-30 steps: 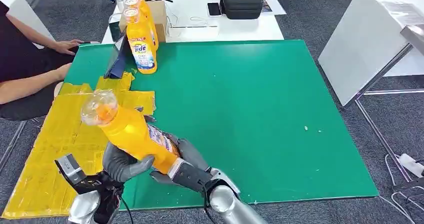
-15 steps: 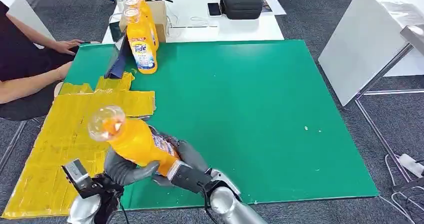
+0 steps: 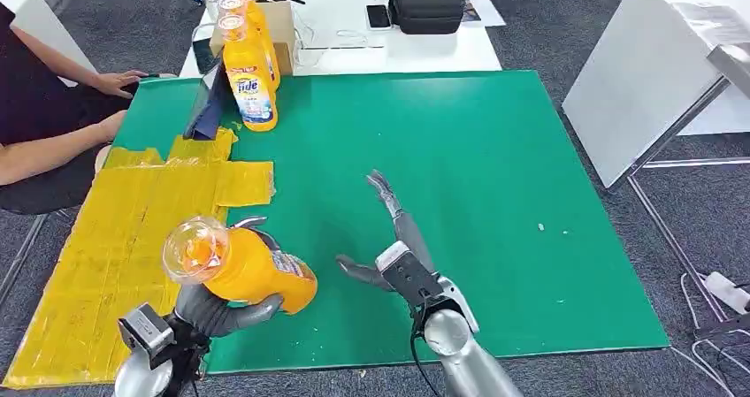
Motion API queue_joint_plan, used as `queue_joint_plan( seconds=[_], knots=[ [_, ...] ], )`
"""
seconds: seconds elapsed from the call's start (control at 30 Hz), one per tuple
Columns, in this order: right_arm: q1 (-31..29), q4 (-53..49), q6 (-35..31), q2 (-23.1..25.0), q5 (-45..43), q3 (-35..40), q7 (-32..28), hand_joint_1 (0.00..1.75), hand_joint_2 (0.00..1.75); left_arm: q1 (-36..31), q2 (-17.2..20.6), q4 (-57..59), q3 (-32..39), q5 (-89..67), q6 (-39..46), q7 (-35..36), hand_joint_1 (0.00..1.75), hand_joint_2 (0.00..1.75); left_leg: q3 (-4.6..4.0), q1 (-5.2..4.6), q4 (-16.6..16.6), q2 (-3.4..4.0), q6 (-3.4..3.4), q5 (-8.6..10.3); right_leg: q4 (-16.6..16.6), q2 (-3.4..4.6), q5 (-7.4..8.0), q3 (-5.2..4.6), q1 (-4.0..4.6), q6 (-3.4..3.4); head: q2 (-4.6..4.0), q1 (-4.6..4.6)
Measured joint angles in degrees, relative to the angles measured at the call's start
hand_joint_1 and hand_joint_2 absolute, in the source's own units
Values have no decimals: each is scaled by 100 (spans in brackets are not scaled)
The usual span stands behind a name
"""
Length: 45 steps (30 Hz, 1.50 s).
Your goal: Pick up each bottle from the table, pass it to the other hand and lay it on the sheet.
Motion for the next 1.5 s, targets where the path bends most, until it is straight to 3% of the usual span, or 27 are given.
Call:
queue_joint_plan(
  seconds=[0.33,0.43,0.53,0.6,0.73,0.83,1.13,1.17,1.33,1.37,1.5],
  knots=[
    [45,-249,-28,-107,72,-164,-7,0,175,45,57,-44,59,-519,445,-37,175,175,-1,0,0,-1,0,0,0,-1,0,0,-1,0,0,2],
    [135,-429,-28,-162,79,-306,-46,0,175,46,92,-66,136,-2285,1786,119,175,175,-1,-1,0,0,0,0,0,-1,0,0,-1,0,0,0],
    [181,-614,31,-203,92,-365,-68,0,175,-8,166,68,166,-4813,3260,893,175,175,-1,-1,0,0,0,0,0,0,0,-2,-1,0,0,2],
    [178,-695,52,-227,92,-369,-68,0,175,-80,234,327,181,-5787,3691,1461,175,175,-1,-1,0,0,0,0,0,0,0,-2,0,-1,0,0],
    [122,-767,74,-275,31,-371,-61,0,175,-328,472,1061,221,-7599,3792,2705,175,175,0,0,0,1,-1,2,0,0,0,-2,1,-1,0,2],
    [47,-769,153,-288,-20,-371,-59,0,175,-591,765,1726,184,-7829,3801,3428,175,175,3,1,-1,6,-2,3,2,4,2,-2,1,-1,0,2],
    [-33,-769,171,-341,-63,-369,-59,0,175,-996,1268,3157,208,-7855,3582,3434,175,175,-2,0,0,6,-2,3,3,2,1,-2,-2,0,0,0],
    [-47,-767,186,-345,-70,-369,-59,0,175,-1052,1309,3258,195,-7855,3524,3447,0,175,-2,-1,0,5,-2,2,3,1,1,-2,-4,0,0,4],
    [-123,-763,256,-347,-85,-345,-59,0,175,-1400,1449,3797,162,-7858,3502,3628,0,175,8,-3,-3,2,-2,1,3,2,0,7,-6,-1,0,0],
    [-128,-763,258,-350,-90,-326,-59,0,175,-1433,1458,3876,177,-7858,3554,3560,0,0,12,-3,-3,2,-3,0,3,3,0,8,-6,-1,0,0],
    [-132,-763,258,-352,-103,-308,-59,0,175,-1499,1460,4019,251,-7856,3602,3336,0,0,25,-3,-3,3,-6,3,10,2,0,17,-6,-3,0,0]
  ],
)
